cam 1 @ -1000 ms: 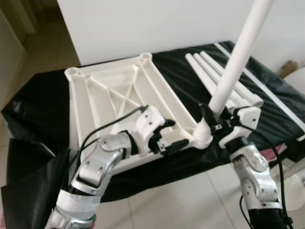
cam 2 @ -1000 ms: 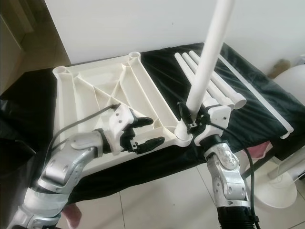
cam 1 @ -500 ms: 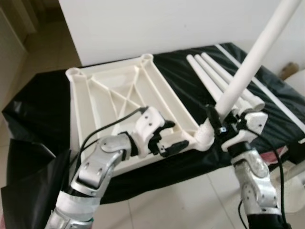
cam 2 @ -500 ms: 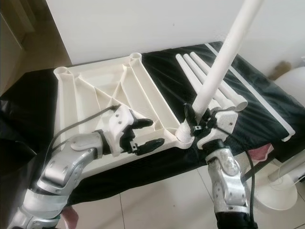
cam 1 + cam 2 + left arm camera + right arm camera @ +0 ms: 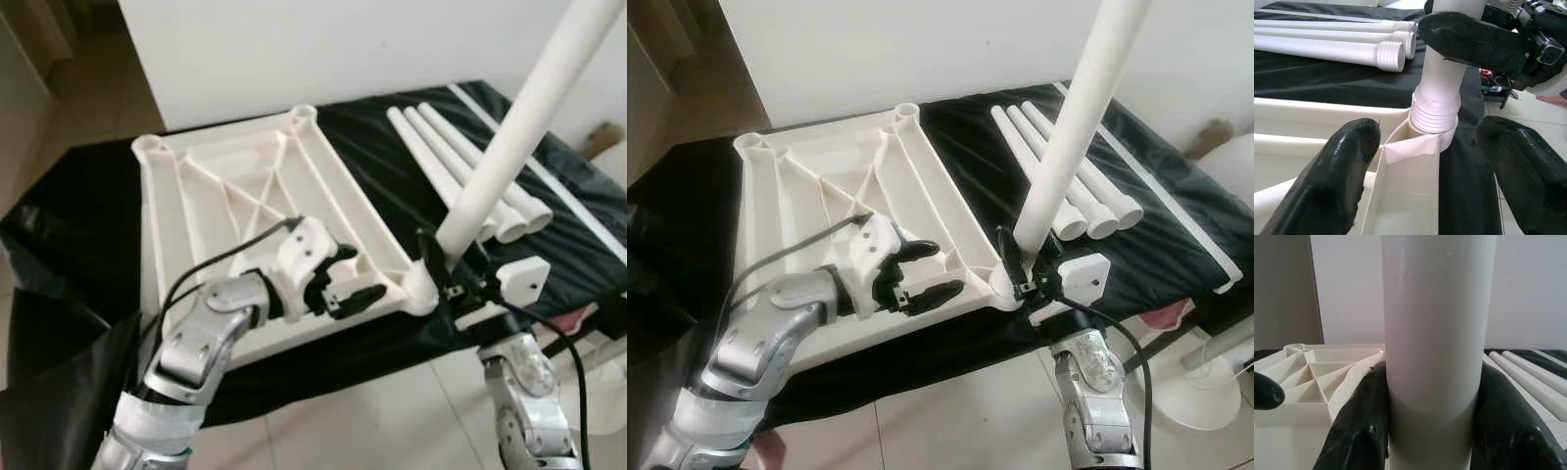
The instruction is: Building children table
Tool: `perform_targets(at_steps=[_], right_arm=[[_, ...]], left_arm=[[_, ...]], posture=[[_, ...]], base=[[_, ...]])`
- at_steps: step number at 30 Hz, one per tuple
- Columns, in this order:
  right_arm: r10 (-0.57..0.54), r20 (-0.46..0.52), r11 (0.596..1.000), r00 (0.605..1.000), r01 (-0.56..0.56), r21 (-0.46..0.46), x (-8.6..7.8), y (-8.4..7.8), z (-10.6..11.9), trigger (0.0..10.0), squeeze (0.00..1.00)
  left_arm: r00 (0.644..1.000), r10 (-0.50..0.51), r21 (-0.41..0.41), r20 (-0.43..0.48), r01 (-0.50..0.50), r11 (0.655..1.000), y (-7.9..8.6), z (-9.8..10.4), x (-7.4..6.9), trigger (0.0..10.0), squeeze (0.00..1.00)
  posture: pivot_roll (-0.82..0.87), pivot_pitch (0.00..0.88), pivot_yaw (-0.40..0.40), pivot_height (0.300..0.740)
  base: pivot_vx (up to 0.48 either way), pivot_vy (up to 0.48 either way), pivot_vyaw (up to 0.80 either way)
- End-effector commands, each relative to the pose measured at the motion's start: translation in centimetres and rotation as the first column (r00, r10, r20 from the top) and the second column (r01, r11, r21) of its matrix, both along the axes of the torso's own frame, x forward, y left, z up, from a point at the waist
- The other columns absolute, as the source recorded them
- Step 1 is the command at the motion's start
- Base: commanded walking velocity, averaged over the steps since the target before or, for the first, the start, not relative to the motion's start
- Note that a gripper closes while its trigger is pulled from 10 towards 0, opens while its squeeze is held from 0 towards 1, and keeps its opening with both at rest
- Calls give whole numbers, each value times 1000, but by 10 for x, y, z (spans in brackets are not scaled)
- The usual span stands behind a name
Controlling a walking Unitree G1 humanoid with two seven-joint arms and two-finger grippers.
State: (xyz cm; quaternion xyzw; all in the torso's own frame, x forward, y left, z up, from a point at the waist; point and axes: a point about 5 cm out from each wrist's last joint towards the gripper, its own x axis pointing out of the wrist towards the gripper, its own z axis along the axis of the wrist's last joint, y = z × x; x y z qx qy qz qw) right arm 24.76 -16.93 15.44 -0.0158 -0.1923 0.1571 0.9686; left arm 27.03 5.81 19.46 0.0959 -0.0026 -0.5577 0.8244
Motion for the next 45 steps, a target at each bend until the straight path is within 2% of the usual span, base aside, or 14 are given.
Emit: perform_targets(at_steps=[1,4,9,10,14,18,23,31,36,39,41,42,43,45], right_arm=[[56,-227,996,972,-70,-55,-10,11,-48,10000,0],[61,-210,993,976,-81,-87,-11,14,-48,10000,0],[63,-198,995,978,-77,-66,-6,13,-42,10000,0],[66,-213,997,975,-73,-29,-3,12,-40,10000,0],[44,-273,999,961,-49,-10,3,8,-42,10000,0],[-9,-348,999,937,-8,-47,11,4,-47,10000,0],[-19,-388,1000,921,9,-27,15,4,-51,10000,0],[-28,-416,999,909,32,1,13,3,-55,10000,0],[-68,-391,997,918,72,-4,6,3,-56,10000,0],[-112,-346,992,932,125,17,4,10,-50,10000,0],[-196,-303,977,933,213,21,5,15,-44,10000,0],[-196,-303,977,933,213,21,5,15,-44,10000,0],[-259,-298,960,919,279,26,6,17,-44,10000,0],[-300,-307,945,903,325,33,7,18,-45,10000,0]], left_arm=[[999,47,-3,1,-47,999,3,1,2,10000,0],[999,49,-2,1,-49,999,3,1,2,10000,0],[999,52,-5,-1,-52,999,2,1,1,10000,0],[999,52,-5,-1,-53,999,2,1,1,10000,0],[998,56,-5,-1,-56,998,2,1,2,10000,0],[998,59,-6,0,-59,998,3,1,2,10000,0],[998,68,-3,3,-68,998,3,1,2,10000,0],[997,75,-2,4,-75,997,4,1,1,10000,0],[997,78,-3,3,-78,997,5,1,1,10000,0],[997,77,-4,1,-77,997,4,1,1,10000,0],[997,72,-6,0,-72,997,2,1,1,10000,0],[997,72,-6,0,-72,997,2,1,1,10000,0],[998,69,-8,0,-69,998,1,1,0,10000,0],[998,70,-7,0,-70,998,1,1,1,10000,0]], posture=[[-17,98,45,740],[-17,100,47,740],[-16,103,44,740],[-16,103,43,740],[-15,102,42,740],[-12,100,39,740],[-7,97,32,740],[-2,99,27,740],[-3,99,27,740],[-10,100,29,740],[-12,100,28,740],[-12,100,28,740],[-13,102,29,740],[-10,105,27,740]], base=[[0,0,0],[0,0,0],[0,0,0],[0,0,0],[0,0,0],[0,0,0],[0,0,0],[0,0,0],[0,0,0],[0,0,0],[0,0,0],[0,0,0],[0,0,0],[0,0,0]])
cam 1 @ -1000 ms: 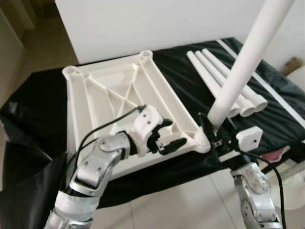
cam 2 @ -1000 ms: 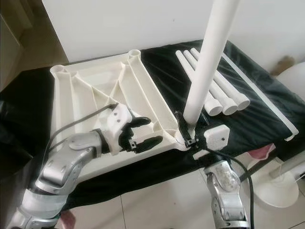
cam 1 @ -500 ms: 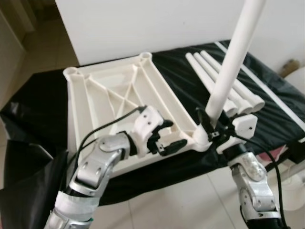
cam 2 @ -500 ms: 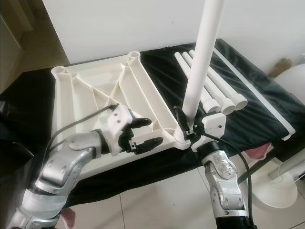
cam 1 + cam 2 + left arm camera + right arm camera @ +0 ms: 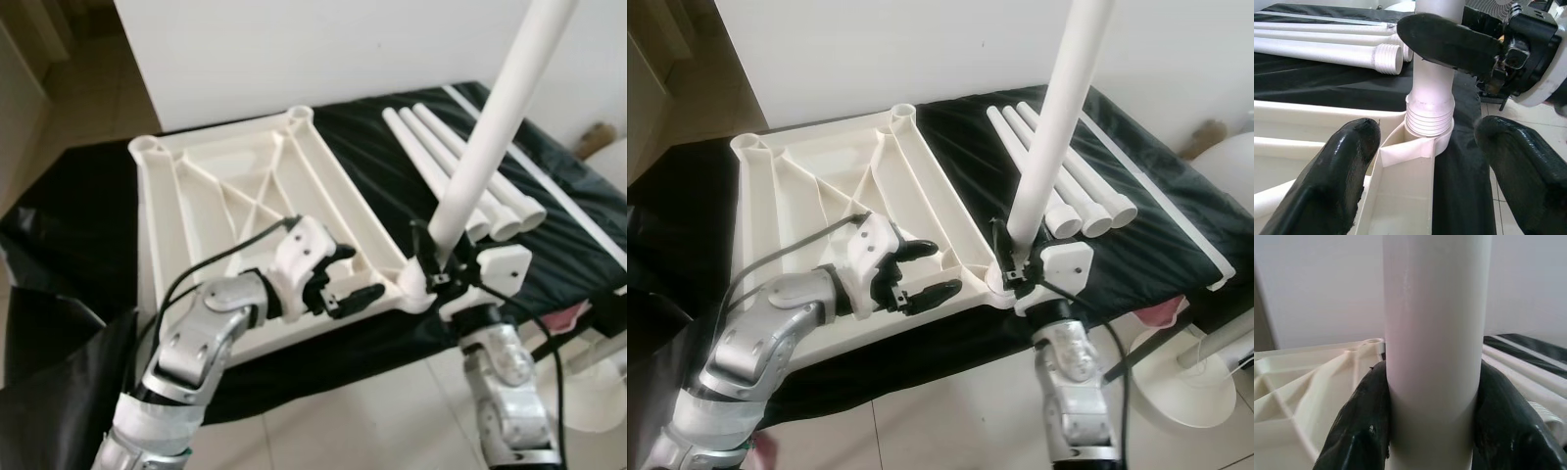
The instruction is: Building children table
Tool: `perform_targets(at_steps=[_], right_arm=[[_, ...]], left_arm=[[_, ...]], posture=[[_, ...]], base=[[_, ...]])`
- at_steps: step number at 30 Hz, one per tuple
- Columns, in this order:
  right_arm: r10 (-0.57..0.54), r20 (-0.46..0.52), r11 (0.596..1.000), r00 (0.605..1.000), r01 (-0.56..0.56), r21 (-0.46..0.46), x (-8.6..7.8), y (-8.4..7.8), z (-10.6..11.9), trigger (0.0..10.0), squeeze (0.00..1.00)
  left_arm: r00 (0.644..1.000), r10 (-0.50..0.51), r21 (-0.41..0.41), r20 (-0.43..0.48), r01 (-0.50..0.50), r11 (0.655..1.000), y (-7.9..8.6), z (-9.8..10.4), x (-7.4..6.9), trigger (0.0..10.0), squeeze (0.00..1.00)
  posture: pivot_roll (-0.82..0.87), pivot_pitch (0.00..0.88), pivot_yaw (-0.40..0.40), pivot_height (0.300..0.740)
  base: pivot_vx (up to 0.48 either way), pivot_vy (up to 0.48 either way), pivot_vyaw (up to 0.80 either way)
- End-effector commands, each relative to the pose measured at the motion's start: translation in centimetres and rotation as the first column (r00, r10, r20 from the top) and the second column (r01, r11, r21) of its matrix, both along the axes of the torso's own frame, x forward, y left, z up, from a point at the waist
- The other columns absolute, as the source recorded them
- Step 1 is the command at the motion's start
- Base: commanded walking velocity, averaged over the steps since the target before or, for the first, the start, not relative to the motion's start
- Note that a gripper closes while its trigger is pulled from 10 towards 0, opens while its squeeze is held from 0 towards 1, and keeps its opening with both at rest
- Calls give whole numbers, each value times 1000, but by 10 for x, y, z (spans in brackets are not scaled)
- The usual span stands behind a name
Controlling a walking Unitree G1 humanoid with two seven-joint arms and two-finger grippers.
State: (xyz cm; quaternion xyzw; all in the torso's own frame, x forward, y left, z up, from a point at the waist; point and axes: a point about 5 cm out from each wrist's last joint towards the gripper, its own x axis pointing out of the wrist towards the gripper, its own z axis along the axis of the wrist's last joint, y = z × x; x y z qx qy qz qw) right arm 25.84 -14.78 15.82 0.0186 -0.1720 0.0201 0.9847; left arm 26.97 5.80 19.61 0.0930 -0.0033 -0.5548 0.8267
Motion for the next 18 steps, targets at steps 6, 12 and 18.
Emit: perform_targets(at_steps=[6,12,18], right_arm=[[-115,-265,992,957,124,20,-1,-1,-49,10000,0],[-217,-271,974,938,224,-4,4,-6,-49,10000,0],[-437,-322,890,840,456,-19,11,-27,-57,10000,0]], left_arm=[[998,64,3,0,-64,998,2,-1,1,10000,0],[998,65,2,-1,-65,998,2,-1,1,10000,0],[998,67,0,-2,-67,998,2,-1,1,10000,0]], posture=[[-9,105,28,740],[-5,103,30,740],[1,102,28,740]], base=[[0,0,0],[0,0,0],[0,0,0]])
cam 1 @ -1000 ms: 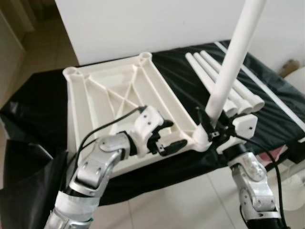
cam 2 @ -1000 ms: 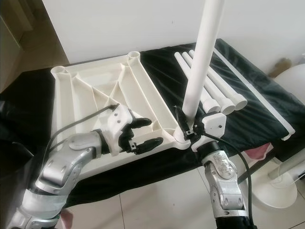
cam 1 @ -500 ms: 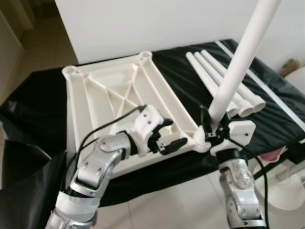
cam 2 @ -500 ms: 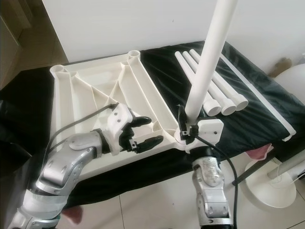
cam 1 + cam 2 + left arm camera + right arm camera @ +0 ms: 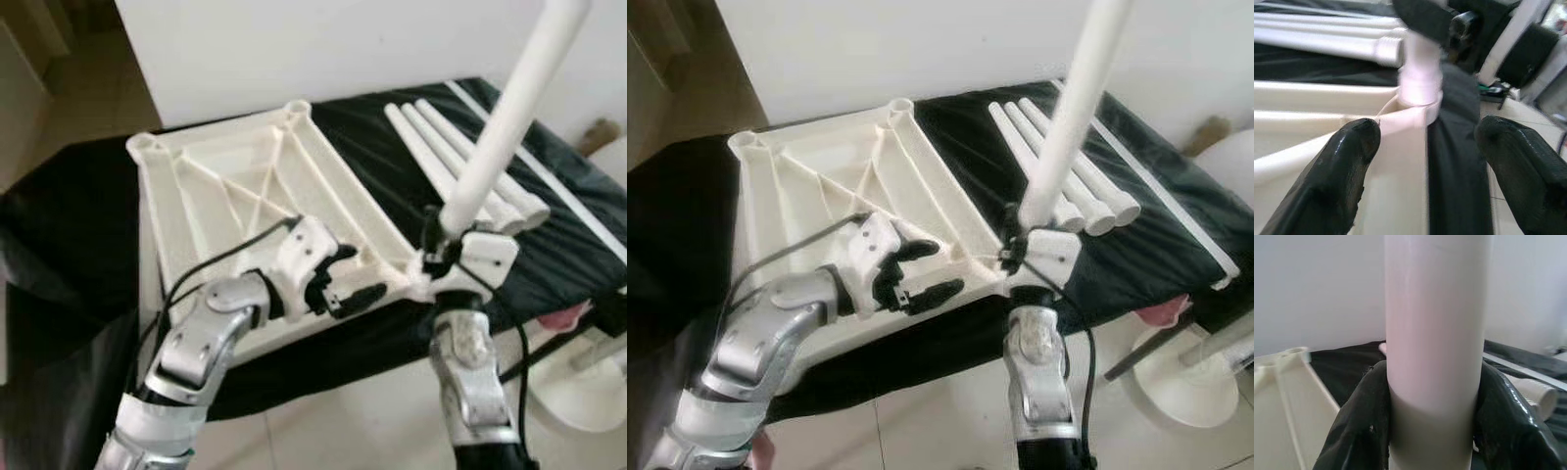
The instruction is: Building children table
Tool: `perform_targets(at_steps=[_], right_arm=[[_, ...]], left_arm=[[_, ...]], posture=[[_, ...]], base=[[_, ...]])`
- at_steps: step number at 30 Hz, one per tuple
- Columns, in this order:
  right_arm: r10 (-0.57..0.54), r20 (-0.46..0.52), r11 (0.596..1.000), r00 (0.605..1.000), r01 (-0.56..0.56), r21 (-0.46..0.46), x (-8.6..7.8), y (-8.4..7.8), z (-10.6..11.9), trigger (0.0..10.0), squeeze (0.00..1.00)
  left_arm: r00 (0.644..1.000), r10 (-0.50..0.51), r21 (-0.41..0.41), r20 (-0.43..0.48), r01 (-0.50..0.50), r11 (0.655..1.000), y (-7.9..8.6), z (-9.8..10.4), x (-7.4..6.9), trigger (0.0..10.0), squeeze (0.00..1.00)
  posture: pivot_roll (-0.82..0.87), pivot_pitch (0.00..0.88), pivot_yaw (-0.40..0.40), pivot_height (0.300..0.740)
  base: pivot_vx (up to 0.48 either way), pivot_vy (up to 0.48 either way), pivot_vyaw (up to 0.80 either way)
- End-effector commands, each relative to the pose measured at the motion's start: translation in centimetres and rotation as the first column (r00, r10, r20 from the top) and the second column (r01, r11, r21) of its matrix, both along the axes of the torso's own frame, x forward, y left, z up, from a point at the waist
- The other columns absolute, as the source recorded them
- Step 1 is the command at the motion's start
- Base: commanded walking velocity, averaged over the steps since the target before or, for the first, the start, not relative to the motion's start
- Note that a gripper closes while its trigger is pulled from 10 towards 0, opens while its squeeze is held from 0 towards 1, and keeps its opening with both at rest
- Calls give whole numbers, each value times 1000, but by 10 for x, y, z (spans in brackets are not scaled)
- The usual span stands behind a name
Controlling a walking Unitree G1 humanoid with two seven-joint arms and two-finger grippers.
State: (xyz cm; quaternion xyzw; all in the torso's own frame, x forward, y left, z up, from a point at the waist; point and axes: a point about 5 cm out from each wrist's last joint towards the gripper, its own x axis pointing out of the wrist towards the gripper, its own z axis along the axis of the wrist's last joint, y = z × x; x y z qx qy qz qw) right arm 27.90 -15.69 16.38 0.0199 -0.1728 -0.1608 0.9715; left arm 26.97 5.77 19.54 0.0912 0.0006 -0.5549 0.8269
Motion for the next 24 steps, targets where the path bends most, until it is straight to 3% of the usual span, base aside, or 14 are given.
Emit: perform_targets(at_steps=[1,4,24], right_arm=[[-105,-329,991,939,125,39,-9,-19,-64,10000,0],[-134,-352,985,926,165,59,-4,-18,-65,10000,0],[-107,-377,975,920,172,142,13,-8,-62,10000,0]], left_arm=[[998,66,-1,7,-66,998,2,0,1,10000,0],[998,66,-2,6,-65,998,1,0,1,10000,0],[998,60,-8,6,-60,998,-1,0,1,10000,0]], posture=[[1,102,28,740],[-3,100,27,740],[-5,75,19,740]], base=[[0,0,0],[0,0,0],[0,0,0]])
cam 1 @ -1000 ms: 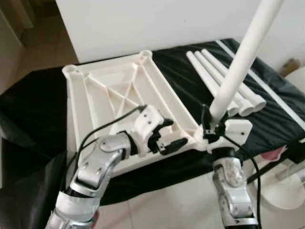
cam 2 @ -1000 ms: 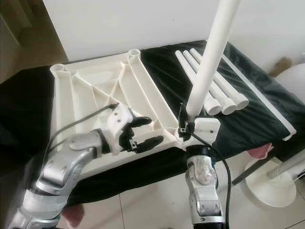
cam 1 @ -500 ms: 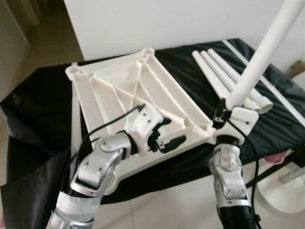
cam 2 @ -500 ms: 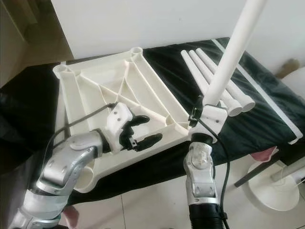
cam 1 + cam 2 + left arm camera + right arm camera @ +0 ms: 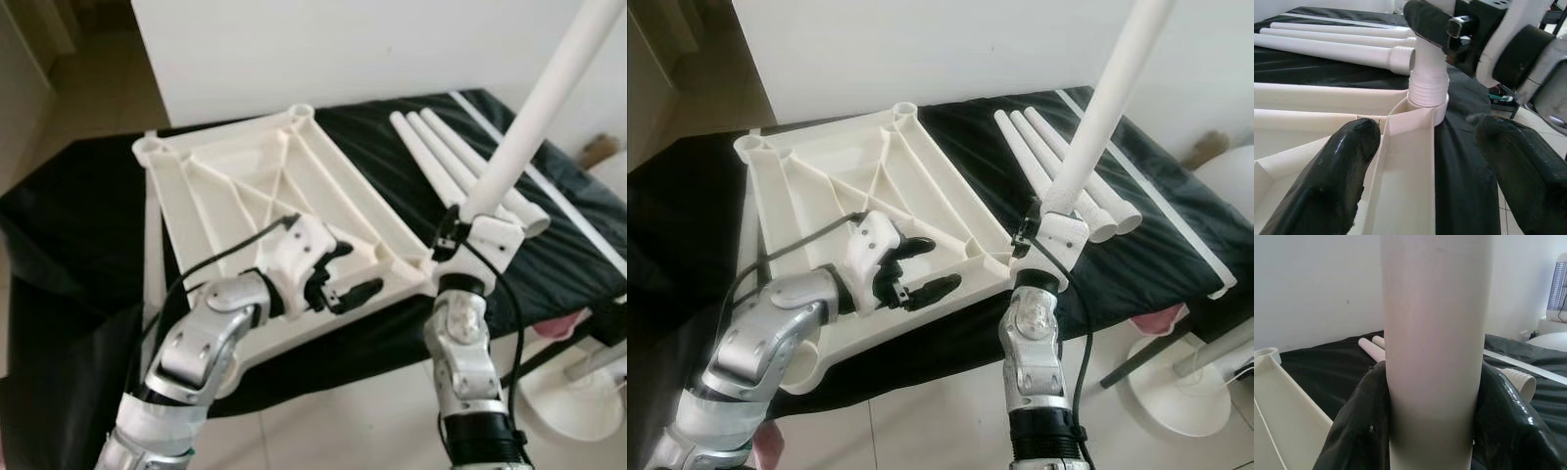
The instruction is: Building children table
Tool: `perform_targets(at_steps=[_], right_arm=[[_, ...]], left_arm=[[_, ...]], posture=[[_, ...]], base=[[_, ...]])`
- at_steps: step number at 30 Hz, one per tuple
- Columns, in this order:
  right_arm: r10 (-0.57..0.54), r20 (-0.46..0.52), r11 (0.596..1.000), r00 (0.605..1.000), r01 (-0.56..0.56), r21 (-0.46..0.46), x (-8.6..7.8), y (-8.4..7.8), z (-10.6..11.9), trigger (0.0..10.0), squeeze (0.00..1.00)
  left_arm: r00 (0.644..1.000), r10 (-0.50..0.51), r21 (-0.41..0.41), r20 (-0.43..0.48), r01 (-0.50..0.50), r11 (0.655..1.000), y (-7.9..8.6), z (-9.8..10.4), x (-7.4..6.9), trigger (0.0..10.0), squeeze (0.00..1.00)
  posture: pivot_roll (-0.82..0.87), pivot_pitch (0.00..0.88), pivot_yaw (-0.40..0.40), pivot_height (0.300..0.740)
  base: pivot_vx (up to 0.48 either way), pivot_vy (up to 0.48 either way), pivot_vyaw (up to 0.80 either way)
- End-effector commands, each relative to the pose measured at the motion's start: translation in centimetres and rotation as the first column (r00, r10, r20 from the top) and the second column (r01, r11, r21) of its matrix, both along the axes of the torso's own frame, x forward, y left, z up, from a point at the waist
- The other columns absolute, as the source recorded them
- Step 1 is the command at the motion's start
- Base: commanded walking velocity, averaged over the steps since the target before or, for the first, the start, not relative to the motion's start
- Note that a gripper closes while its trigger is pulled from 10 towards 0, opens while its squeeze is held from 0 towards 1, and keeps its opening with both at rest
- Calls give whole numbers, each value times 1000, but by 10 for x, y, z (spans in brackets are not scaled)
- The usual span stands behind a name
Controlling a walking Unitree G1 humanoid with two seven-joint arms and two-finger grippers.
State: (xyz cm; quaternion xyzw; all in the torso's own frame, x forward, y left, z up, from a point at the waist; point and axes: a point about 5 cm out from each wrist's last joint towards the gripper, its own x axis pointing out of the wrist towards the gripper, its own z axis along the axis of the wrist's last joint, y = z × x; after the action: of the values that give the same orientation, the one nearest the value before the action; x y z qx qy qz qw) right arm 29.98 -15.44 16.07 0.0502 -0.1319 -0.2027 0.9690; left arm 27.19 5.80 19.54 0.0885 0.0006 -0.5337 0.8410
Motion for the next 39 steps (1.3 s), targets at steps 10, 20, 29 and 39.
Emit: perform_targets(at_steps=[10,20,29,39], right_arm=[[-26,-191,997,981,39,64,-4,-9,-40,10000,0],[26,-94,999,995,-21,47,-5,-8,-29,10000,1000],[123,-52,992,991,-124,-18,-6,-17,-21,10000,0],[312,-2,941,950,-309,-135,-6,-42,1,10000,0]], left_arm=[[1000,8,-1,7,-8,1000,-2,0,-2,10000,0],[1000,7,-4,4,-7,1000,-3,0,-3,10000,0],[1000,7,-8,2,-7,1000,-4,0,-3,10000,0],[1000,9,-8,-3,-9,1000,-3,0,-2,10000,0]], posture=[[-3,67,15,740],[-5,66,13,740],[-8,71,14,740],[-16,77,16,740]], base=[[0,0,0],[0,0,0],[0,0,0],[0,0,0]])
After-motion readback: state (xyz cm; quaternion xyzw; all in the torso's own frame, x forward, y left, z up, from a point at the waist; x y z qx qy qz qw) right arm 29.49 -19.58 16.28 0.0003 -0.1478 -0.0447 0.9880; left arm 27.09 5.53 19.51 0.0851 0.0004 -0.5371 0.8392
